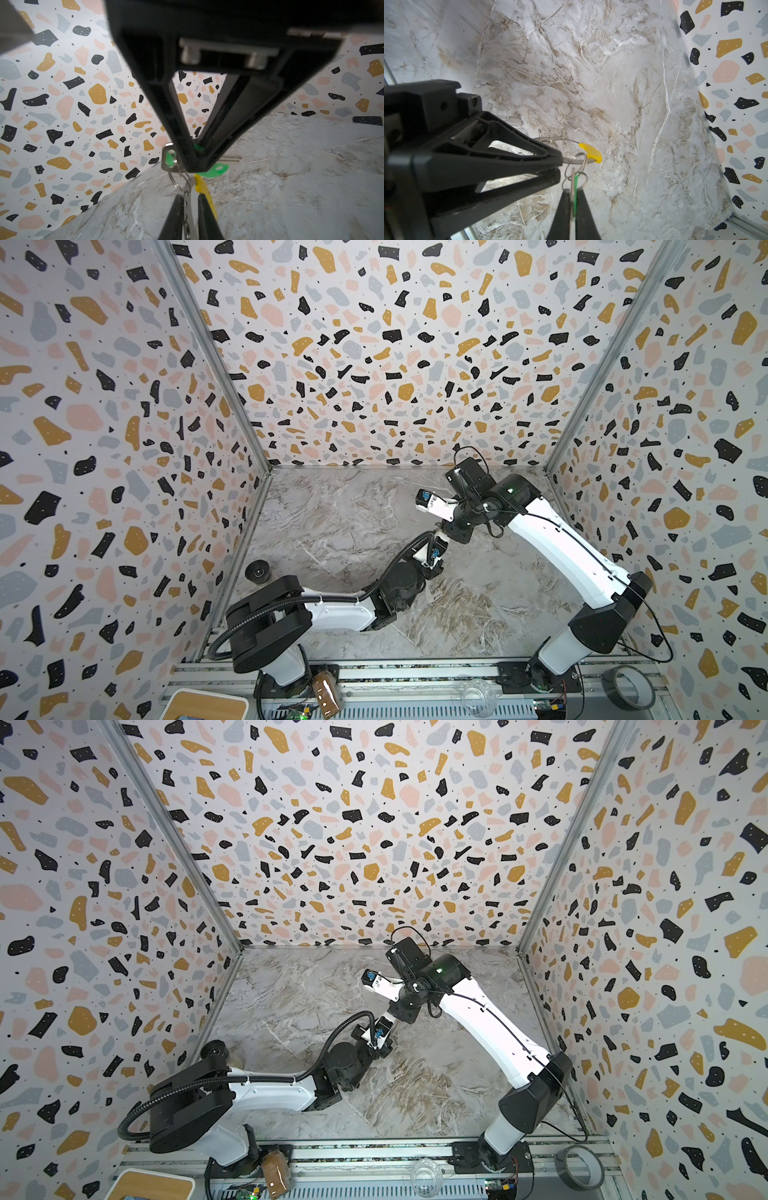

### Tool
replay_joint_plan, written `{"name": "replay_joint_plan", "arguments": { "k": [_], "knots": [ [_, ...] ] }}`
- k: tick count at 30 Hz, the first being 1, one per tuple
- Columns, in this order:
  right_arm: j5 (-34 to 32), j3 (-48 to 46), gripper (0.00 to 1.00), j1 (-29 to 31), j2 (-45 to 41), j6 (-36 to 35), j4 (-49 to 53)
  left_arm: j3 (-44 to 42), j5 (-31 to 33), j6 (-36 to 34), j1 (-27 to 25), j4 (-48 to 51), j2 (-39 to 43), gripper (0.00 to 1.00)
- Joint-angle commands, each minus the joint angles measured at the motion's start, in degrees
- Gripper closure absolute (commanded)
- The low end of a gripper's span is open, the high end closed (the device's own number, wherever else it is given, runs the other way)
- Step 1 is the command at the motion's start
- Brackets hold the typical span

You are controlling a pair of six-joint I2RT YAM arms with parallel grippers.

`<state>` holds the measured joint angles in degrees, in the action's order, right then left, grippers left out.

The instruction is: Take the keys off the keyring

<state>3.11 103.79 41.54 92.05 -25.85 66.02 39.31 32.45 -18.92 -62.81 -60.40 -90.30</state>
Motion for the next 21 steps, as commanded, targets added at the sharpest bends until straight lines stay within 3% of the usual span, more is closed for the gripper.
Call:
{"name": "replay_joint_plan", "arguments": {
  "k": [1,11,16,21],
  "knots": [
    [0.58,0.48,0.94,0.38,-2.49,0.93,1.64,2.59,2.24,0.20,-0.22,-1.80,-0.41,0.86],
    [0.58,0.54,0.94,0.37,-2.47,1.51,1.86,3.41,4.75,0.00,-0.21,-1.85,-0.67,0.93],
    [0.60,0.63,0.94,0.37,-2.45,1.83,1.95,1.84,3.05,-0.58,-0.21,-4.69,-0.27,0.79],
    [0.85,1.01,0.94,0.38,-2.36,2.25,2.10,1.33,2.42,-1.06,-0.26,-5.61,-0.14,0.75]
  ]
}}
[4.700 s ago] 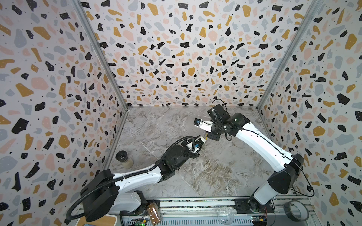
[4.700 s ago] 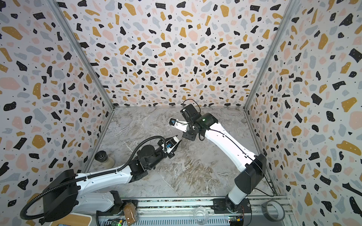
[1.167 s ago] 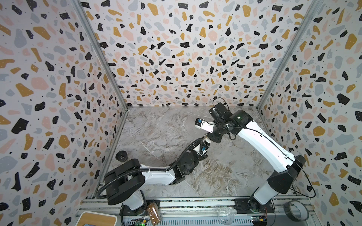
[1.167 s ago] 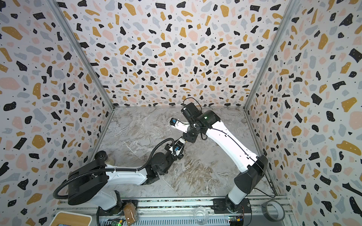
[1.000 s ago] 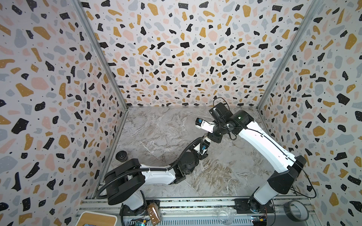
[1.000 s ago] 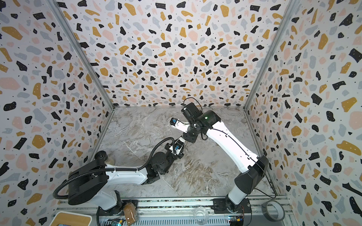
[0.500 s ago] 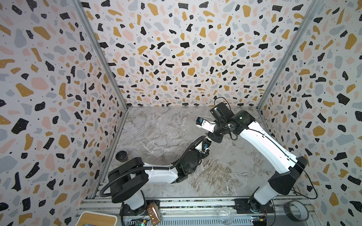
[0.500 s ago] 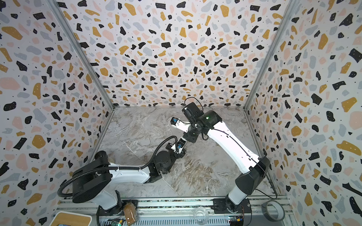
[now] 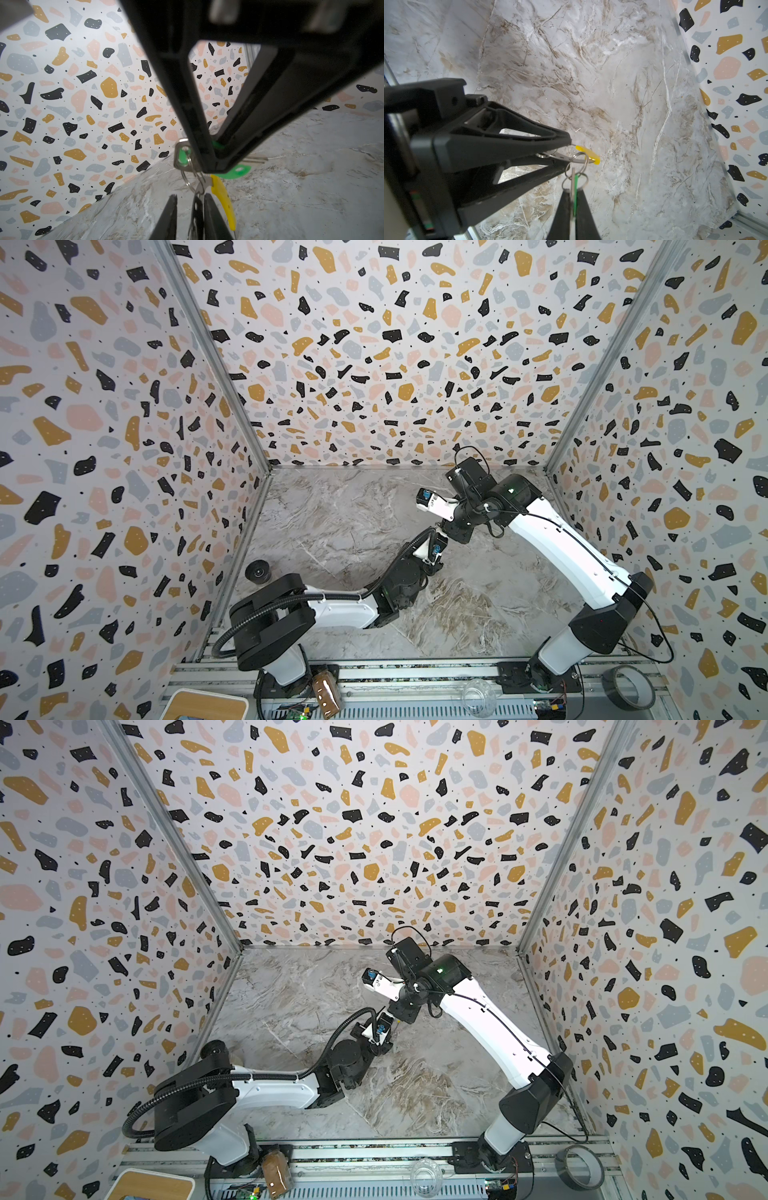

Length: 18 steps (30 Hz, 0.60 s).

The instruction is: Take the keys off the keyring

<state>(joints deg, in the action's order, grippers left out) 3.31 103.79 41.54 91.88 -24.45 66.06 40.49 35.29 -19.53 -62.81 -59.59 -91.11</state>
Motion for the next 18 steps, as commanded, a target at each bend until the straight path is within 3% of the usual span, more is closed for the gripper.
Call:
{"name": "replay_joint_plan", "arguments": {
  "k": [1,18],
  "knots": [
    [0.72,1.03,0.94,0.38,-2.14,0.94,2.06,0.19,-0.24,-0.67,-0.22,-6.41,0.76,0.75],
    [1.68,1.77,0.93,0.36,-1.55,1.94,2.67,-0.06,-0.83,-2.96,-0.21,-11.45,-0.29,0.72]
  ]
}}
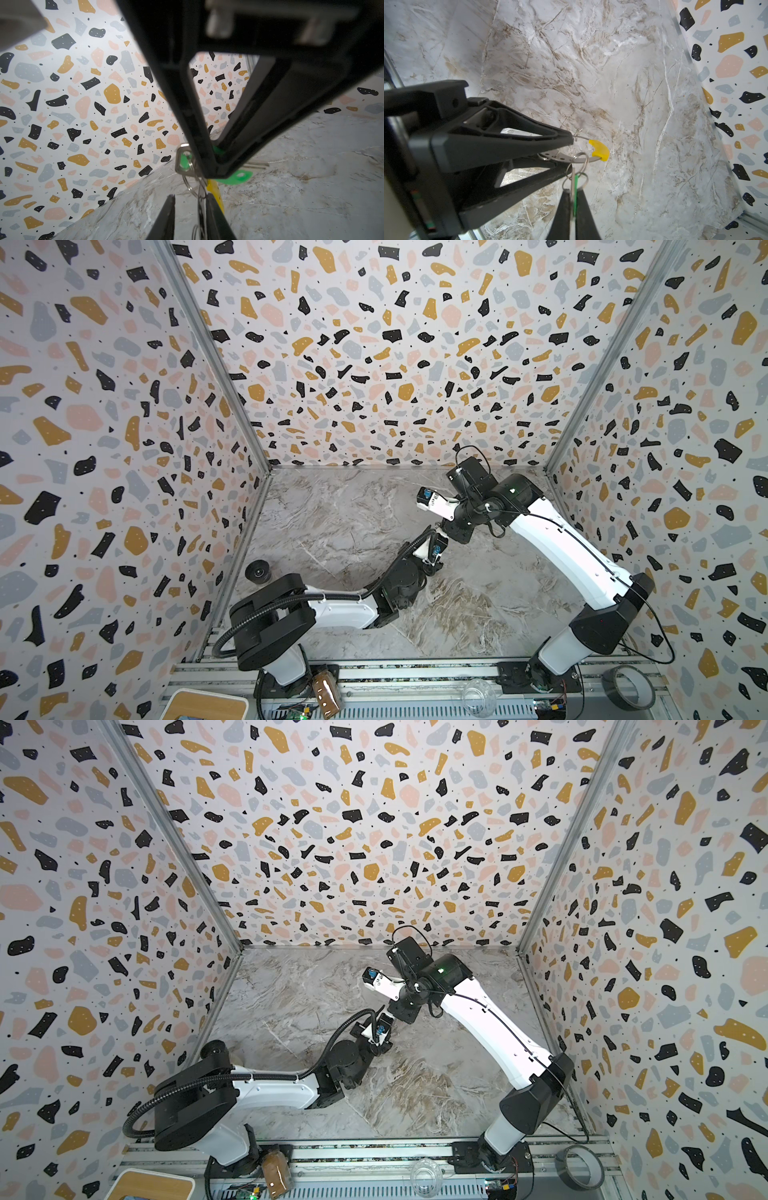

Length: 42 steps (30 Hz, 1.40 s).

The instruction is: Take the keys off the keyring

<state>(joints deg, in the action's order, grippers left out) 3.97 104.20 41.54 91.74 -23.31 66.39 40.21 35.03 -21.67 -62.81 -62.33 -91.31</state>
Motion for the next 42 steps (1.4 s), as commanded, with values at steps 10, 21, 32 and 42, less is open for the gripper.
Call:
{"name": "replay_joint_plan", "arguments": {
  "k": [10,21,32,42],
  "knots": [
    [1.06,1.18,0.93,0.38,-1.32,1.28,2.54,-0.23,-2.94,-1.85,-0.21,-11.94,-0.80,0.72],
    [1.30,0.76,0.93,0.56,-1.79,1.90,2.59,0.99,-1.62,-1.67,-0.21,-12.03,-1.51,0.80],
    [1.04,0.78,0.93,0.65,-1.94,1.55,2.59,0.31,-1.45,-1.61,-0.17,-12.82,-1.59,0.94],
    [0.92,0.37,0.93,0.56,-2.45,0.80,2.26,-1.44,-2.30,-1.94,-0.05,-13.17,-0.13,1.00]
  ]
}}
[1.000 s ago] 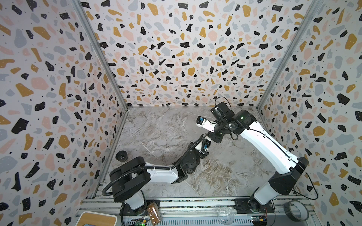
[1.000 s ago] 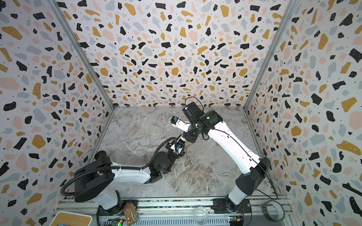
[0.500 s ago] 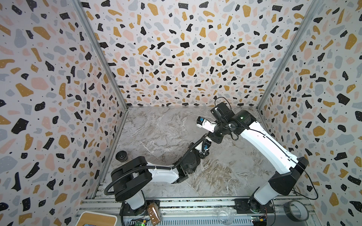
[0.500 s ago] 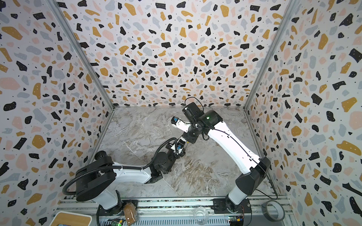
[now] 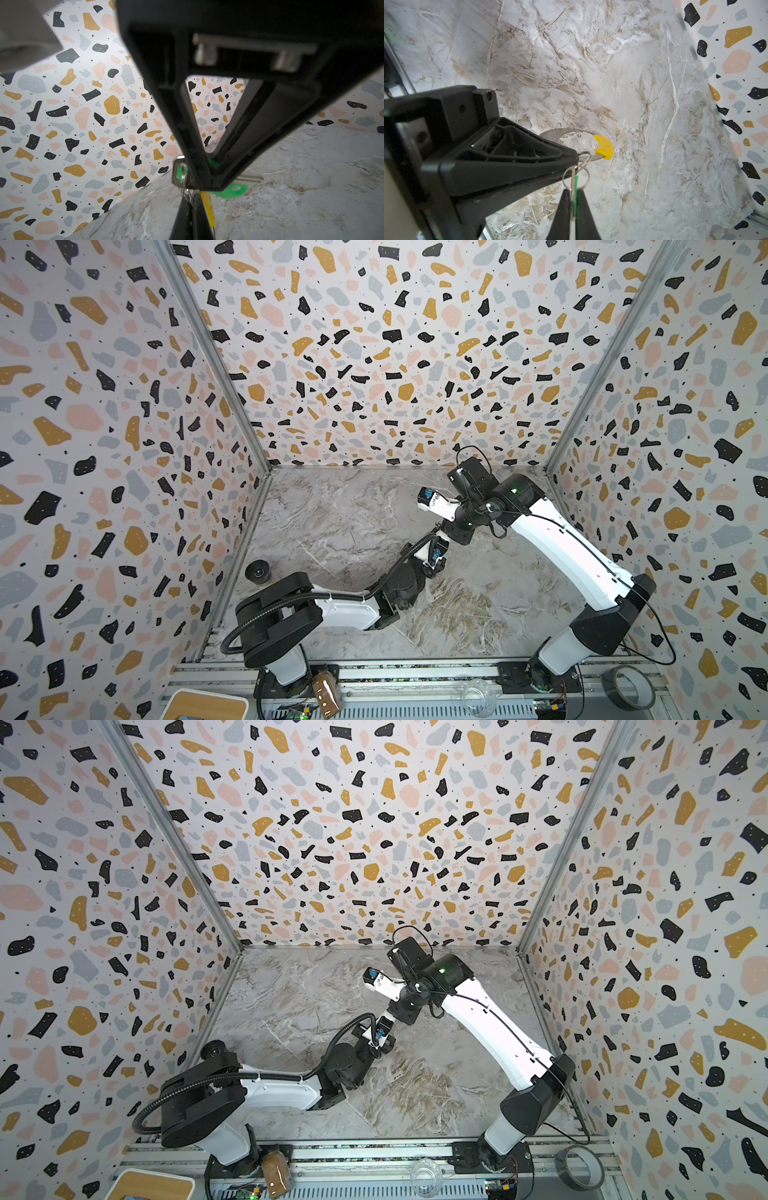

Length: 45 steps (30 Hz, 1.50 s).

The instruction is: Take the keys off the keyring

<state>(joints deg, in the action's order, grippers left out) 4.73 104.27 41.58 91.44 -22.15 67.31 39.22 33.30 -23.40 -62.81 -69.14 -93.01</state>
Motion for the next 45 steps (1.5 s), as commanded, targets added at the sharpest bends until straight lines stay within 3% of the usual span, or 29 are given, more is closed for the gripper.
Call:
{"name": "replay_joint_plan", "arguments": {
  "k": [1,9,22,34,45],
  "knots": [
    [0.07,0.05,0.93,0.54,-2.27,-0.52,1.22,-0.84,-1.35,-0.27,-0.08,-6.35,1.97,1.00],
    [-0.40,-1.36,0.93,-0.18,-3.32,-1.80,0.41,-4.08,-7.47,0.15,1.18,-4.22,6.04,1.00],
    [-1.43,-4.01,0.94,-0.71,-5.73,-4.12,-1.86,-5.52,-23.64,1.57,5.21,6.94,12.84,1.00],
    [-1.88,-4.77,0.95,-0.80,-6.85,-5.52,-1.61,-4.70,-30.29,0.25,6.81,15.27,15.12,1.00],
    [1.80,-7.31,0.93,-2.28,-7.50,-8.51,-2.52,-4.26,-38.67,0.55,8.97,19.06,16.11,1.00]
  ]
}}
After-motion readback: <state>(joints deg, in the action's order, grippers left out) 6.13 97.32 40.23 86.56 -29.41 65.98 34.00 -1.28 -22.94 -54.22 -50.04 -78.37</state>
